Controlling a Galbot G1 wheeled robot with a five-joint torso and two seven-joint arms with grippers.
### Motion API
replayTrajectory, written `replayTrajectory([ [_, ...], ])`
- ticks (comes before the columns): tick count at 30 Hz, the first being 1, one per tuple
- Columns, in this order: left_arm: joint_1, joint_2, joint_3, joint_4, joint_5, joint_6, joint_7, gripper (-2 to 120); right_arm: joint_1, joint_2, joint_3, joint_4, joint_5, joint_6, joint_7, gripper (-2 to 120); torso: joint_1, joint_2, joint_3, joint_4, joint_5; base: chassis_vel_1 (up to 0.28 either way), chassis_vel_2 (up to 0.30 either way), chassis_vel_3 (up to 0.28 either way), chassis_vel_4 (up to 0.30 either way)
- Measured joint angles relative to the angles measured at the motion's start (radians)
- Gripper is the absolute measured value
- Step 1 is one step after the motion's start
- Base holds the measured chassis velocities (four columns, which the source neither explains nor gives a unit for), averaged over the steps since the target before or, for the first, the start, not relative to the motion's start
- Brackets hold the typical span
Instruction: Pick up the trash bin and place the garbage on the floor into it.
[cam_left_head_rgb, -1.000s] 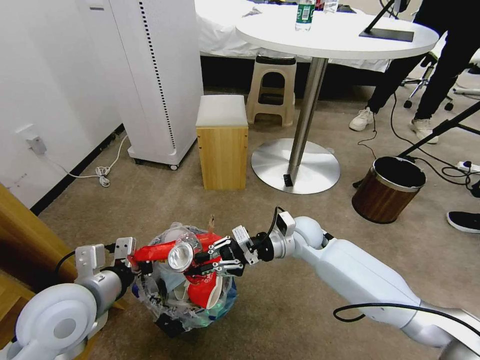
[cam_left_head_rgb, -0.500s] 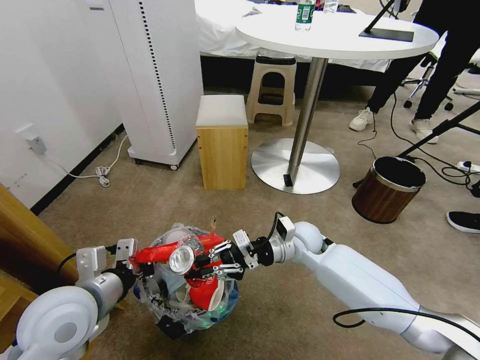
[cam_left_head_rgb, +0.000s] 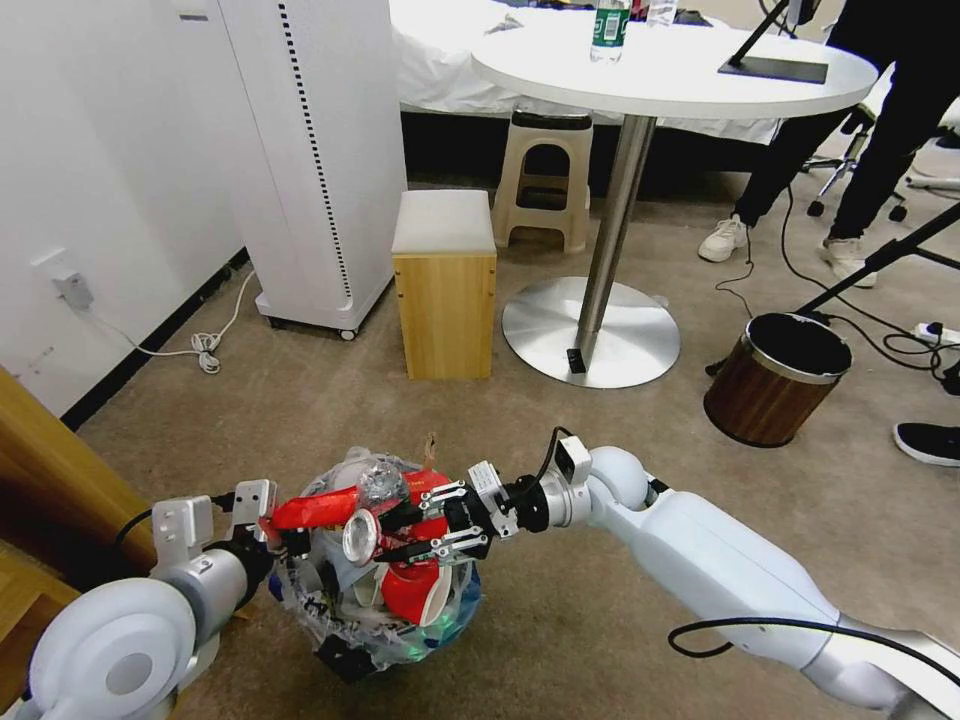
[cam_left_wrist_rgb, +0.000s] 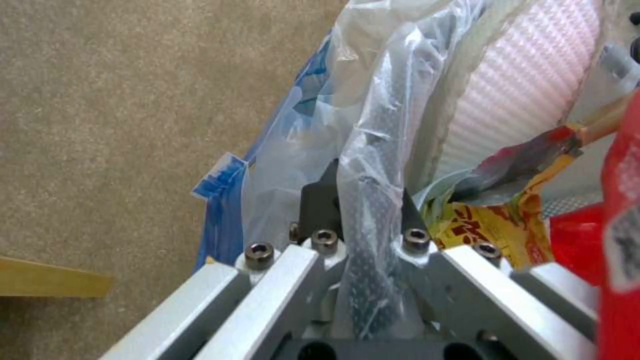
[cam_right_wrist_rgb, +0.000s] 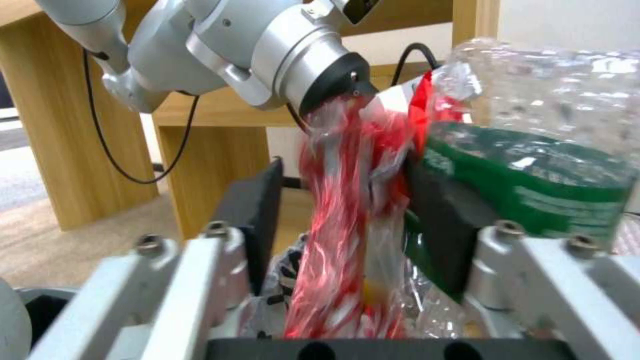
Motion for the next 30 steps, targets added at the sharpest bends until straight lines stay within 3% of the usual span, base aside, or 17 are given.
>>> replayTrajectory([
  [11,-0.006,0.009,-0.003,0.011,0.0,0.0,-0.001,1,0.005,-0.026,0.06,0.064,0.048,0.006,0.004,96,0.0,0.0,0.0,0.0,0.0,0.0,0.0,0.0,0.0],
  [16,-0.01,0.012,-0.004,0.015,-0.008,0.0,-0.015,1,0.002,-0.054,0.118,0.132,0.119,0.019,0.078,100,0.0,0.0,0.0,0.0,0.0,0.0,0.0,0.0,0.0],
  [19,-0.014,0.012,-0.004,0.018,-0.028,0.0,-0.034,1,-0.023,-0.093,0.191,0.23,0.203,0.028,0.225,100,0.0,0.0,0.0,0.0001,0.0,0.0,0.0,0.0,0.0],
  [20,-0.014,0.012,-0.004,0.018,-0.028,0.0,-0.034,1,-0.023,-0.093,0.191,0.23,0.203,0.028,0.225,100,0.0,0.0,0.0,0.0001,0.0,0.0,0.0,0.0,0.0],
  [22,-0.015,0.007,-0.002,0.018,-0.041,0.0,-0.045,1,-0.058,-0.117,0.257,0.284,0.224,0.028,0.345,100,0.0,0.0,0.0,0.0,-0.0001,0.0,0.0,0.0,0.0],
  [23,-0.015,0.001,0.001,0.018,-0.052,0.001,-0.053,1,-0.094,-0.13,0.31,0.315,0.22,0.027,0.453,100,0.0,0.0,0.0,-0.0001,0.0,0.0,0.0,0.0,0.0],
  [24,-0.015,0.001,0.001,0.018,-0.052,0.001,-0.053,1,-0.094,-0.13,0.31,0.315,0.22,0.027,0.453,100,0.0,0.0,0.0,-0.0001,0.0,0.0,0.0,0.0,0.0],
  [25,-0.015,-0.01,0.005,0.018,-0.061,0.003,-0.058,1,-0.136,-0.144,0.37,0.346,0.21,0.028,0.582,100,0.0,0.0,0.0,-0.0003,0.0002,0.0,0.0,0.0,0.0],
  [27,-0.017,-0.032,0.008,0.024,-0.079,0.004,-0.07,1,-0.198,-0.153,0.453,0.38,0.198,0.02,0.73,100,0.0,0.0,0.0,-0.0002,0.0001,0.0,0.0,0.0,0.0],
  [28,-0.017,-0.032,0.008,0.024,-0.079,0.004,-0.07,1,-0.198,-0.153,0.453,0.38,0.198,0.02,0.73,100,0.0,0.0,0.0,-0.0002,0.0001,0.0,0.0,0.0,0.0],
  [30,-0.017,-0.079,0.007,0.035,-0.093,0.005,-0.084,1,-0.265,-0.151,0.559,0.4,0.178,0.005,0.831,100,0.0,0.0,0.0,-0.0001,0.0003,0.0,0.0,0.0,0.0],
])
